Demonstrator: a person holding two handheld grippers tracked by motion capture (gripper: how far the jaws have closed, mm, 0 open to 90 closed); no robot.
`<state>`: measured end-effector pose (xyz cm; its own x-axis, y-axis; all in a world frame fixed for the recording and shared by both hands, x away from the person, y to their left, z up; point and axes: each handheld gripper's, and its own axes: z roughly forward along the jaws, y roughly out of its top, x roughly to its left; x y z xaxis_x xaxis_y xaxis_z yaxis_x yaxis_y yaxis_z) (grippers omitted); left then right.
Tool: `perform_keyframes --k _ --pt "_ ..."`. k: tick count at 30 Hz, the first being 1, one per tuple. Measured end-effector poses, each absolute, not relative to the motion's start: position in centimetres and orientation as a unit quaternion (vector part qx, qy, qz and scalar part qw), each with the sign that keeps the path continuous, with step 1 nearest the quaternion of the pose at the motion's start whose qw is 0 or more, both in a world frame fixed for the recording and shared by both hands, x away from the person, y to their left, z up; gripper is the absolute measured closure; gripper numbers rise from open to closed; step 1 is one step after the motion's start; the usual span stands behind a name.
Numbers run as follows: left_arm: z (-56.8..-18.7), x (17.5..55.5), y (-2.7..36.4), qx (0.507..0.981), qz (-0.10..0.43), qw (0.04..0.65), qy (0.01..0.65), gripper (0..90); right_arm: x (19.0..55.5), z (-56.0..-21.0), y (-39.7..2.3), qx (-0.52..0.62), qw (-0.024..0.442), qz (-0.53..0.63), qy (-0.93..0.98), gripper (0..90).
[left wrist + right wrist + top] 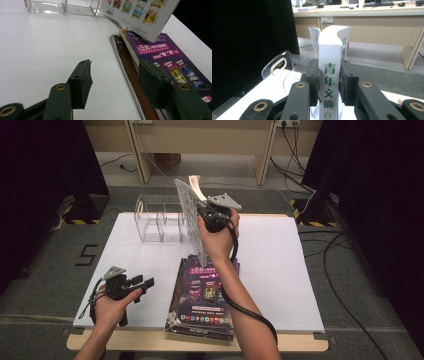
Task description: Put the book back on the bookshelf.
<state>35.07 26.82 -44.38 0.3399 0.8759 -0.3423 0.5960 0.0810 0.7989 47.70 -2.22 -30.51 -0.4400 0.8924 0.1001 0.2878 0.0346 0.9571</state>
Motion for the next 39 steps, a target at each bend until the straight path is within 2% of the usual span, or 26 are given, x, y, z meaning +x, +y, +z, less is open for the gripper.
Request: perform_keyframes --k 13,24,39 --pt "-44.0 34.9 26.9 0.659 0.145 0.487 0.554 43.3 46.6 -30.0 -2.9 0.467 0.277 0.512 0.665 69.1" --pt "-44.0 34.9 27.0 0.659 0.143 0.486 0.555 43.1 49.5 -28.9 -1.3 0.483 0.261 0.493 0.675 66.6" --pt "-44.2 34.9 26.8 0.663 0.138 0.486 0.553 42.7 50.9 -28.5 -0.6 0.501 0.248 0.465 0.686 68.7"
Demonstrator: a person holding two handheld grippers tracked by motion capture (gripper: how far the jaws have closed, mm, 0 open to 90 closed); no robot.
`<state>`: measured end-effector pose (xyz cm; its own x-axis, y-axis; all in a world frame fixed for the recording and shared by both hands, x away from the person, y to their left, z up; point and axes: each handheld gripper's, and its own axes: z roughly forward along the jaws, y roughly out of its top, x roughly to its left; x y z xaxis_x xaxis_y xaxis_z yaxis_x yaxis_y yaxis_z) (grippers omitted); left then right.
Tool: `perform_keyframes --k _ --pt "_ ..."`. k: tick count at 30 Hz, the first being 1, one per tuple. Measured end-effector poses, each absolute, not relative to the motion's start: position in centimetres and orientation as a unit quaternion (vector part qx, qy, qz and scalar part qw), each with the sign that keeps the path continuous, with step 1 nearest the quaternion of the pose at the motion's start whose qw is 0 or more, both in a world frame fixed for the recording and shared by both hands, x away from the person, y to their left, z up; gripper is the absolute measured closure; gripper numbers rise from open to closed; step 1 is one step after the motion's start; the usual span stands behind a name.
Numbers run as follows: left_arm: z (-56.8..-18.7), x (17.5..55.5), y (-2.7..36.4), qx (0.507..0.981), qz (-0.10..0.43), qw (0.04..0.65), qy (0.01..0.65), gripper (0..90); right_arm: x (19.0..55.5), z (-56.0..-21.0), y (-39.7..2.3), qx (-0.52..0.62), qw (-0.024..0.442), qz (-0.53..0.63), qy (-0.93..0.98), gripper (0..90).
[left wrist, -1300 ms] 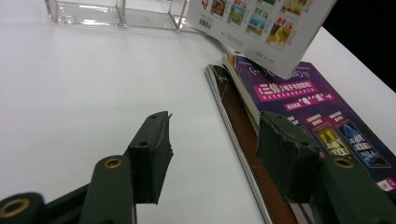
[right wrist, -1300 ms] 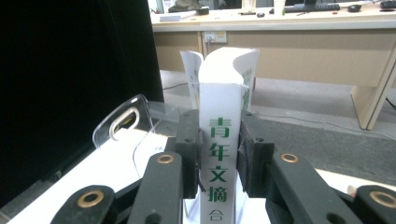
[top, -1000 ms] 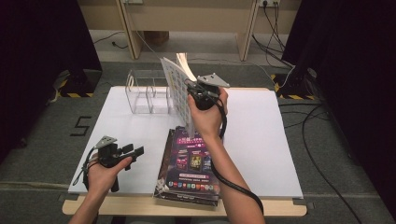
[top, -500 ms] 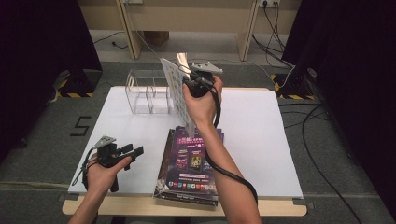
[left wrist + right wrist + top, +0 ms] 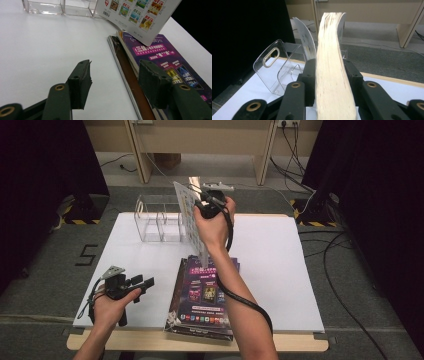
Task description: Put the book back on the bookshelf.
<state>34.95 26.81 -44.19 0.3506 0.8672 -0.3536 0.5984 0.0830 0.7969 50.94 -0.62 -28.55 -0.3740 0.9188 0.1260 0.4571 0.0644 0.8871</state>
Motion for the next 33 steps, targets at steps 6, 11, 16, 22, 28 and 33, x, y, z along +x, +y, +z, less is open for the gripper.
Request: perform_keyframes --k 6,11,16,22,28,33 --pt "-44.2 35.0 26.8 0.664 0.140 0.485 0.552 42.7 51.2 -28.5 -0.4 0.508 0.248 0.461 0.684 72.1" --pt "-44.1 34.9 26.8 0.663 0.141 0.485 0.552 42.7 51.4 -28.3 -0.2 0.508 0.250 0.449 0.691 72.2" --pt "-44.2 34.9 26.6 0.667 0.139 0.483 0.550 43.0 51.5 -28.4 0.1 0.514 0.244 0.446 0.691 70.5" --pt "-44.1 34.8 26.6 0.669 0.139 0.485 0.547 43.1 51.8 -28.5 0.5 0.519 0.245 0.443 0.689 72.1" --pt "-44.1 34.8 26.6 0.668 0.140 0.485 0.547 43.0 51.9 -28.4 0.4 0.520 0.249 0.438 0.690 73.7" --pt "-44.1 34.8 26.5 0.668 0.137 0.486 0.547 42.9 51.7 -28.6 0.3 0.516 0.253 0.448 0.685 74.1"
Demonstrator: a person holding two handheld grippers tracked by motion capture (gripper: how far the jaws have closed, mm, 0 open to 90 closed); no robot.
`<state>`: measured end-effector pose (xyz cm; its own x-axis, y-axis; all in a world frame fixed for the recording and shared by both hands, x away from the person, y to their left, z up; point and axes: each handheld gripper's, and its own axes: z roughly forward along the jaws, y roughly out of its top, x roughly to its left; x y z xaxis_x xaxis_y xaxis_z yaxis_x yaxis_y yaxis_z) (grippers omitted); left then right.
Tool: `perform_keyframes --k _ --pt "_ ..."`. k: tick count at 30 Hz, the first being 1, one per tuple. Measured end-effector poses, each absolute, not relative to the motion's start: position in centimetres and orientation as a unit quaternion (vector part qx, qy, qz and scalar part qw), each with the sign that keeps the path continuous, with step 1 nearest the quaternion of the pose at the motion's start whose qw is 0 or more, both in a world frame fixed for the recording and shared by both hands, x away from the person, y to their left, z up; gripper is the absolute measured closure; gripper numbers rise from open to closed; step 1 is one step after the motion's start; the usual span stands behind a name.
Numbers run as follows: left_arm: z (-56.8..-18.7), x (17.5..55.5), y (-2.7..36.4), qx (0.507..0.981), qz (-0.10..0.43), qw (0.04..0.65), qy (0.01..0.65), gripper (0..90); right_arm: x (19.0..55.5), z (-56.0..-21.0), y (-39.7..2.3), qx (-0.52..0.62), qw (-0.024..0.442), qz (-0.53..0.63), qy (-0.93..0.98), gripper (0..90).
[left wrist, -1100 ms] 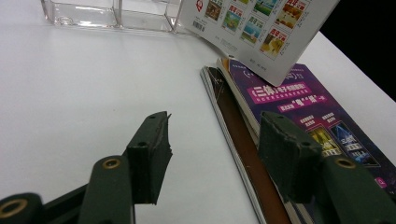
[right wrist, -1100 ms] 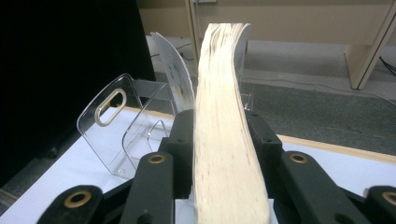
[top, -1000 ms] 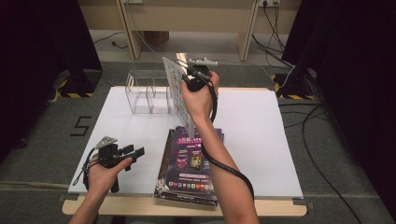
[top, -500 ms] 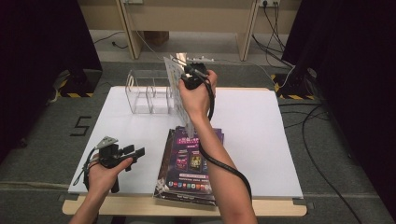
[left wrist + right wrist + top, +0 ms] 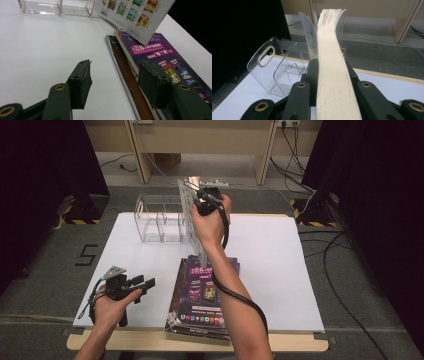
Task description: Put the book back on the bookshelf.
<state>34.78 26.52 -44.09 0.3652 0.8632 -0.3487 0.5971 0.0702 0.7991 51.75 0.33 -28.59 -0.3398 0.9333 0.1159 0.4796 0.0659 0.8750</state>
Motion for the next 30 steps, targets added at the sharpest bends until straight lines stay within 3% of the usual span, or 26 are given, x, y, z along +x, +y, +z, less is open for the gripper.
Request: perform_keyframes --k 30 --pt "-43.8 34.8 27.1 0.661 0.133 0.492 0.551 42.9 53.2 -28.2 0.7 0.502 0.272 0.488 0.660 74.3"
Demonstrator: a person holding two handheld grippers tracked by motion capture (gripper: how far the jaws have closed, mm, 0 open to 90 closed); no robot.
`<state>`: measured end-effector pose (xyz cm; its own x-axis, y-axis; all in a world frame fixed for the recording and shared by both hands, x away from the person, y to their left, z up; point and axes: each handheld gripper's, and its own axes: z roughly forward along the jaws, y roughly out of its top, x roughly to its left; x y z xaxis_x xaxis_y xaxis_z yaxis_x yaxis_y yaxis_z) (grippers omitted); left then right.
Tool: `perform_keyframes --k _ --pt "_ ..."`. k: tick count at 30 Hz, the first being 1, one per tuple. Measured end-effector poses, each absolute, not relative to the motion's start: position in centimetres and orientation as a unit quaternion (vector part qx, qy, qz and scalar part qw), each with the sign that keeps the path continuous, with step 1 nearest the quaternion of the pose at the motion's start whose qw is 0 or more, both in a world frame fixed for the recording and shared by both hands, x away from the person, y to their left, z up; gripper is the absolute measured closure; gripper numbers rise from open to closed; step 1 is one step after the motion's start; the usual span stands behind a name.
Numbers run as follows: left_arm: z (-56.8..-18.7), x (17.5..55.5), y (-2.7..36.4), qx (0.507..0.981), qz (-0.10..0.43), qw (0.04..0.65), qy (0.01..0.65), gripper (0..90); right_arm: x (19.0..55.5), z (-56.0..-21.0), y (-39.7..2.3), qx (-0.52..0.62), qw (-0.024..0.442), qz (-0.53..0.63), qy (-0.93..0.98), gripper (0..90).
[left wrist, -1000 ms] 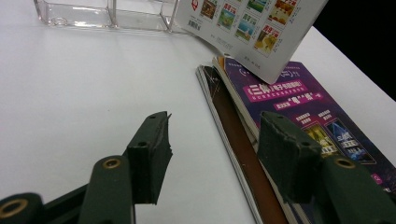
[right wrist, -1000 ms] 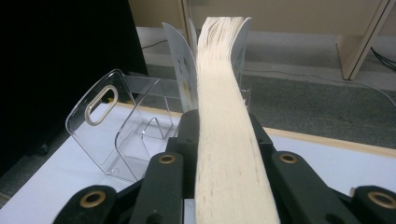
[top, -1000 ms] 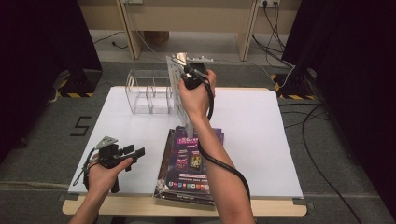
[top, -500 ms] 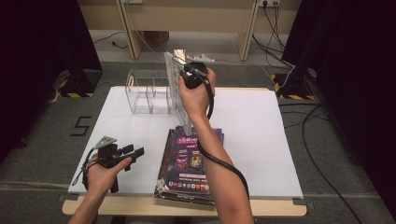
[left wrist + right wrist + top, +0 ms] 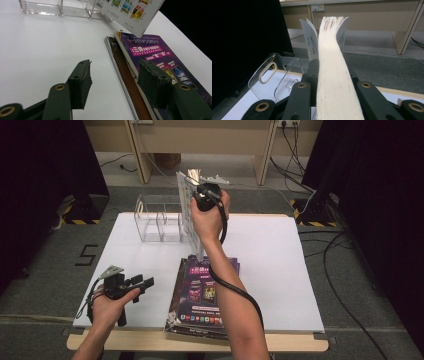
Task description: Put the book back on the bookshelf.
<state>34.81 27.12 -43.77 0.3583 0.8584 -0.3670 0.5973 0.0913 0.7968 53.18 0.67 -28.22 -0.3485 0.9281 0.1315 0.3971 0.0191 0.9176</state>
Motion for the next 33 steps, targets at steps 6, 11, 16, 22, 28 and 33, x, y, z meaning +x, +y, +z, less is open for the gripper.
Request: perform_keyframes --k 6,11,16,22,28,33 --pt "-44.0 34.8 27.1 0.663 0.132 0.490 0.550 42.9 53.5 -28.6 0.9 0.502 0.272 0.494 0.656 74.3" --pt "-44.0 34.8 27.1 0.663 0.133 0.490 0.550 42.9 53.8 -28.6 1.1 0.503 0.268 0.491 0.659 74.3" --pt "-44.0 34.8 27.3 0.661 0.132 0.490 0.553 42.9 54.4 -28.7 1.4 0.500 0.277 0.494 0.655 74.3" --pt "-44.0 35.0 27.5 0.660 0.135 0.489 0.554 42.9 55.2 -28.5 1.6 0.497 0.278 0.496 0.655 74.3" --pt "-44.0 34.9 27.6 0.657 0.135 0.490 0.557 42.9 55.6 -29.3 1.9 0.493 0.286 0.499 0.652 74.3" --pt "-44.1 34.9 27.6 0.657 0.135 0.490 0.556 43.1 55.4 -30.3 2.4 0.487 0.302 0.495 0.653 74.3"
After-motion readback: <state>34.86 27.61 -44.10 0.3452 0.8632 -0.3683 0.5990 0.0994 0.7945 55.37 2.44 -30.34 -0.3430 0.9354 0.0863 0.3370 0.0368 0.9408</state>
